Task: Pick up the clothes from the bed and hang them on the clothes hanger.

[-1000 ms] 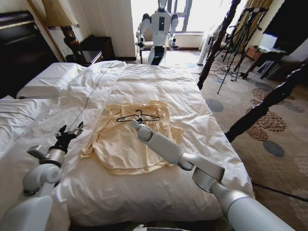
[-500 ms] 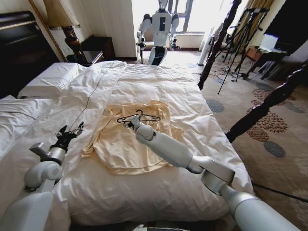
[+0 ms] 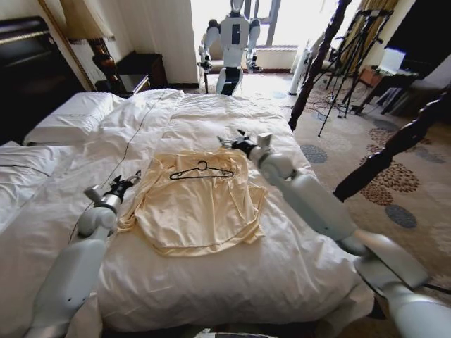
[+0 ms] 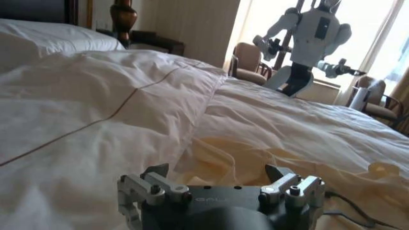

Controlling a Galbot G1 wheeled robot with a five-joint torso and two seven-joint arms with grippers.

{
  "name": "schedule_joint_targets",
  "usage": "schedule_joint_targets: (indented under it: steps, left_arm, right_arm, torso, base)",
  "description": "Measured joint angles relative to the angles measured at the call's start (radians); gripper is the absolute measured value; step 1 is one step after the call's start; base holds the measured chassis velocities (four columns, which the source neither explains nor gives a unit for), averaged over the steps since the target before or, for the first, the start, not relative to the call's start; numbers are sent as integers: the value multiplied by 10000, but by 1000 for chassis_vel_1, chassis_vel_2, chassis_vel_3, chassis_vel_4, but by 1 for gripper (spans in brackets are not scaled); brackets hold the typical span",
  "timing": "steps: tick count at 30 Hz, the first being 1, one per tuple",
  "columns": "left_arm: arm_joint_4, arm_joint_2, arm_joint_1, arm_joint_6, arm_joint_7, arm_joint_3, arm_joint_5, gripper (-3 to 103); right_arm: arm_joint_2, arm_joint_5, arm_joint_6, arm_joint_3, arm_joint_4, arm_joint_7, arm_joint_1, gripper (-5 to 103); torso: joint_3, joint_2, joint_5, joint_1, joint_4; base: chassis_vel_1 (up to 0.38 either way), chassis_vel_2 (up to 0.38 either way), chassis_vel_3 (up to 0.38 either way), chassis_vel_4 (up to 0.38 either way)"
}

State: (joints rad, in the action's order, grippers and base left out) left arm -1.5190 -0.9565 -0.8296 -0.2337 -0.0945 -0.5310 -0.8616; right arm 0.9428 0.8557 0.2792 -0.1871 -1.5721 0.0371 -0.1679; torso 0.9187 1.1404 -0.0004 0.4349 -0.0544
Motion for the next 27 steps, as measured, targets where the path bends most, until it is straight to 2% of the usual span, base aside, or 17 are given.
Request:
schedule_joint_targets:
  steps: [2,3,4,5,8,12,13,15,18,21,23,24,25,27]
  left_arm:
    - [392,-85,369,81,32,340,93,100]
    - [956,-211,859,181,82,732,229,100]
    - [1619,-361,1419,297,144,1139,364,100]
    - [1619,-361,1419,297,144,1139,364,100]
    - [3292,-837,2778,683,283,1914,725,100]
    - [4314,-1209,3605,907,449,2233,1135,100]
    - [5072,-1482,4134,1106,569,2412,1495,100]
    - [5394,-1592,4336,1220,600,2479,1654,100]
    - [6690,-2072,5119,1887,624,2574,2545,100]
    - [6983,-2158,5220,2099,603,2584,2830,100]
    - [7459,-2219,5341,2458,588,2586,3316,103]
    - [7747,-2201,5398,2706,615,2585,3578,101]
    - [7747,-2201,5398,2706,615,2585,3578,101]
    - [8048,-2049,5430,2796,660,2648,3818,93]
  right_arm:
    - [-266,69,-7,175,-117,-50,-137,100]
    - [-555,146,-7,364,-264,-88,-312,100]
    - [-903,242,-7,626,-446,-154,-557,100]
    - [-903,242,-7,626,-446,-154,-557,100]
    - [-1908,373,15,1424,-1032,-316,-1496,100]
    - [-2501,383,34,2056,-1380,-431,-2385,100]
    - [-2802,395,3,2384,-1564,-466,-2922,100]
    - [-2924,402,-57,2520,-1632,-468,-3138,100]
    - [-3255,412,-306,2925,-1867,-458,-3839,100]
    - [-3285,417,-361,3004,-1911,-423,-3963,100]
    - [-3215,406,-431,3043,-1919,-301,-4015,100]
    - [-3113,406,-451,3038,-1940,-156,-4015,100]
    - [-3113,406,-451,3038,-1940,-156,-4015,100]
    - [-2966,408,-452,2970,-2034,-36,-4014,100]
  torso:
    - [-1,1,0,-1,3]
    - [-1,1,3,-4,9]
    - [-1,0,1,-3,5]
    - [-1,0,1,-3,5]
    - [0,0,6,1,0]
    - [-1,0,8,0,-3]
    - [-2,0,8,-3,-3]
    - [-2,0,7,-4,-2]
    - [-2,0,9,-1,-3]
    - [-1,0,6,0,-3]
    - [-2,0,2,-2,1]
    - [-2,0,2,-3,4]
    - [-2,0,2,-3,4]
    - [-1,0,-3,-2,9]
  base:
    - [0,0,0,0]
    - [0,0,0,0]
    - [0,0,0,0]
    - [0,0,0,0]
    - [0,0,0,0]
    - [0,0,0,0]
    - [0,0,0,0]
    - [0,0,0,0]
    - [0,0,0,0]
    - [0,0,0,0]
    - [0,0,0,0]
    - [0,0,0,0]
    - [0,0,0,0]
    - [0,0,0,0]
